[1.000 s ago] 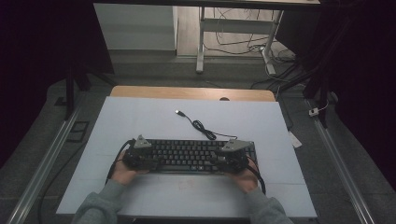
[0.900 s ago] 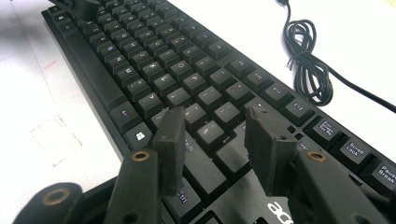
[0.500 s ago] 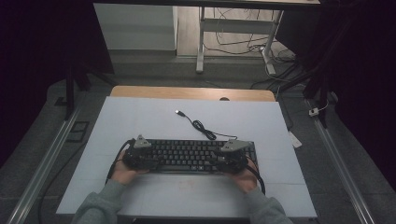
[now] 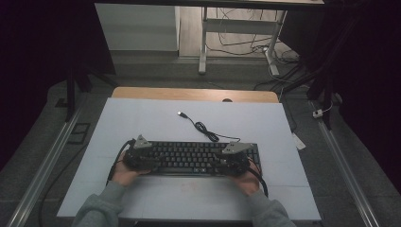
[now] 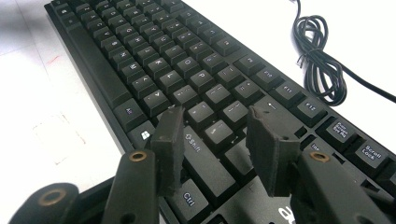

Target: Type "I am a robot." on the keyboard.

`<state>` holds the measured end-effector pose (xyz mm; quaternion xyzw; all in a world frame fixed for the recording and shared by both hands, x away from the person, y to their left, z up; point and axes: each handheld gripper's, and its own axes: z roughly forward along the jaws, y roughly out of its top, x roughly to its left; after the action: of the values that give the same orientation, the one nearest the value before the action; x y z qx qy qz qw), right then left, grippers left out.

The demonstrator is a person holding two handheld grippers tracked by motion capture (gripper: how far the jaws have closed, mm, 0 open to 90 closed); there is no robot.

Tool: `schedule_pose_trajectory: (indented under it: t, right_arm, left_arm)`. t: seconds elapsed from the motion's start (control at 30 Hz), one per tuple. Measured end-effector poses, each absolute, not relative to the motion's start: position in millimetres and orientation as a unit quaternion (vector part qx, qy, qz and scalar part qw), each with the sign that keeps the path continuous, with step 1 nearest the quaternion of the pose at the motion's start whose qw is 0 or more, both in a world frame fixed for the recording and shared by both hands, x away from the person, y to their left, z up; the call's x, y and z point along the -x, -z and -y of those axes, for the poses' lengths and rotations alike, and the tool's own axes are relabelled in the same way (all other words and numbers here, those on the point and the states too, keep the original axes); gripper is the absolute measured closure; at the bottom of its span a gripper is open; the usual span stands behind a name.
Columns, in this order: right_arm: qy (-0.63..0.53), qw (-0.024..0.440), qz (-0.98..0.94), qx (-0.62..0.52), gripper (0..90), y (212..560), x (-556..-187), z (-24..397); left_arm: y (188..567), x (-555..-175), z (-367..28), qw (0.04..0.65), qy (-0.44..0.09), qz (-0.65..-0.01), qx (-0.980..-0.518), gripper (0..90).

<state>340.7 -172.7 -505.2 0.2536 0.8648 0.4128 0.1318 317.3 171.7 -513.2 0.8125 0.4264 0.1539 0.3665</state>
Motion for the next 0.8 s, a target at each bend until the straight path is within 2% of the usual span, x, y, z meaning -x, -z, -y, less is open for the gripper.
schedule_pose_trajectory:
  t: [0.47, 0.67, 0.8]
  right_arm:
    - [-0.412, 0.133, -0.865, -0.254, 56.6, 505.0, -340.6, 172.7]
    - [-0.412, 0.133, -0.865, -0.254, 56.6, 505.1, -340.8, 172.7]
    - [-0.411, 0.133, -0.865, -0.255, 56.5, 505.3, -340.9, 172.7]
  left_arm:
    - [511.2, -323.8, -171.9, 0.377, -0.160, -0.435, -0.802, 40.8]
    - [513.1, -329.7, -164.7, 0.380, -0.160, -0.431, -0.802, 49.7]
    - [512.8, -334.6, -156.0, 0.386, -0.155, -0.421, -0.806, 62.2]
